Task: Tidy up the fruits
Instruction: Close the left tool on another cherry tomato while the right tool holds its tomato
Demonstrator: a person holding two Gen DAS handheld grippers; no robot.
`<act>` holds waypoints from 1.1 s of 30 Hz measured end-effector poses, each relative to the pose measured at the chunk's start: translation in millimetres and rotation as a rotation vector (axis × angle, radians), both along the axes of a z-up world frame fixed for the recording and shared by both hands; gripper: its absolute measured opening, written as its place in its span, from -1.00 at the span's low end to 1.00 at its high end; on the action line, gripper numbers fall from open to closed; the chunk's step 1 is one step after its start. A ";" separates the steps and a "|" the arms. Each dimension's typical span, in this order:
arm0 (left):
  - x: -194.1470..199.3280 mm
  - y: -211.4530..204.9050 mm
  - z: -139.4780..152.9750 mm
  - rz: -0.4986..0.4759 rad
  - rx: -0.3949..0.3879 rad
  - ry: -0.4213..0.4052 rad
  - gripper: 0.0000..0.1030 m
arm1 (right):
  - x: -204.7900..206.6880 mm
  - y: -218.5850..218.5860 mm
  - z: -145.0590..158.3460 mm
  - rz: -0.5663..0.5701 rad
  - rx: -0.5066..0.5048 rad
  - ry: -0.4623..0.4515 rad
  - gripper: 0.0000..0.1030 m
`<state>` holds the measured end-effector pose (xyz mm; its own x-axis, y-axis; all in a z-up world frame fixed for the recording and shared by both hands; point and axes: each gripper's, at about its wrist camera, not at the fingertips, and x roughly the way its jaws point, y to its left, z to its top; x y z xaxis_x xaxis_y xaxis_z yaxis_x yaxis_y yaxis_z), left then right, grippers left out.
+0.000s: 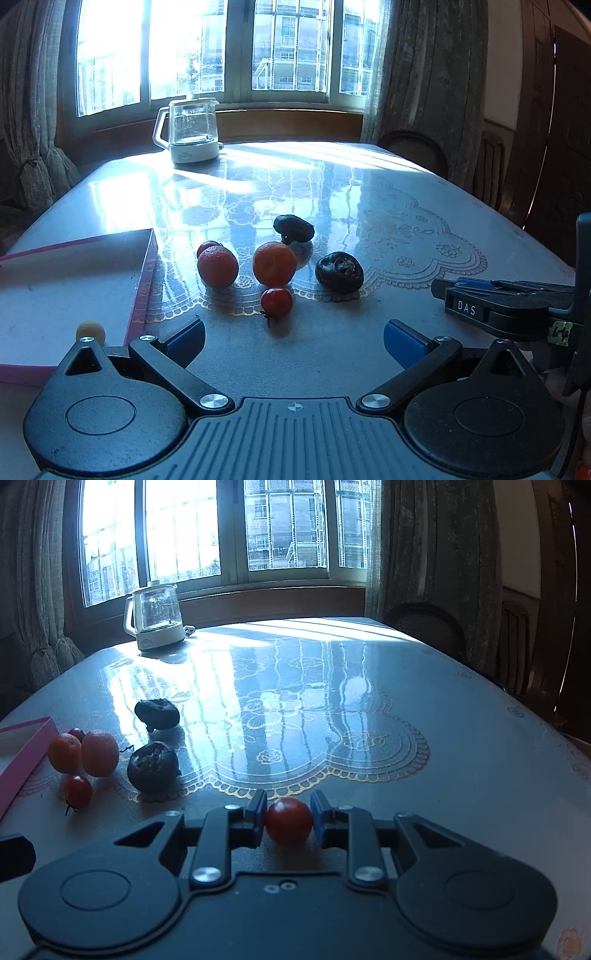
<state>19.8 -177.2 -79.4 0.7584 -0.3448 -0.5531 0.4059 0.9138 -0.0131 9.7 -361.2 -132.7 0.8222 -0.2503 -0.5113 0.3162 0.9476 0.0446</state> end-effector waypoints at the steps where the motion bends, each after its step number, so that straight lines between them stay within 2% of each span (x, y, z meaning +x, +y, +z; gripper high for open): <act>1: 3.0 -2.3 -1.3 0.001 0.005 0.004 0.98 | -0.3 0.4 0.2 0.000 -0.003 -0.003 -0.52; 18: 47.1 -30.1 -20.1 0.042 0.052 0.043 0.97 | -1.2 -2.7 -1.4 -0.026 0.022 -0.016 -0.52; 21: 53.7 -30.9 -24.0 0.043 0.054 0.060 0.68 | 0.3 -3.3 -0.9 -0.029 0.026 -0.016 -0.52; 26: 57.6 -31.6 -27.5 0.037 0.040 0.062 0.60 | 0.1 -3.6 -1.5 -0.028 0.027 -0.016 -0.52; 29: 60.9 -32.5 -26.8 0.033 0.040 0.049 0.45 | 0.1 -3.4 -1.4 -0.028 0.026 -0.015 -0.52; 33: 63.9 -31.5 -26.2 0.040 0.032 0.037 0.13 | 0.0 -3.2 -1.4 -0.028 0.027 -0.015 -0.52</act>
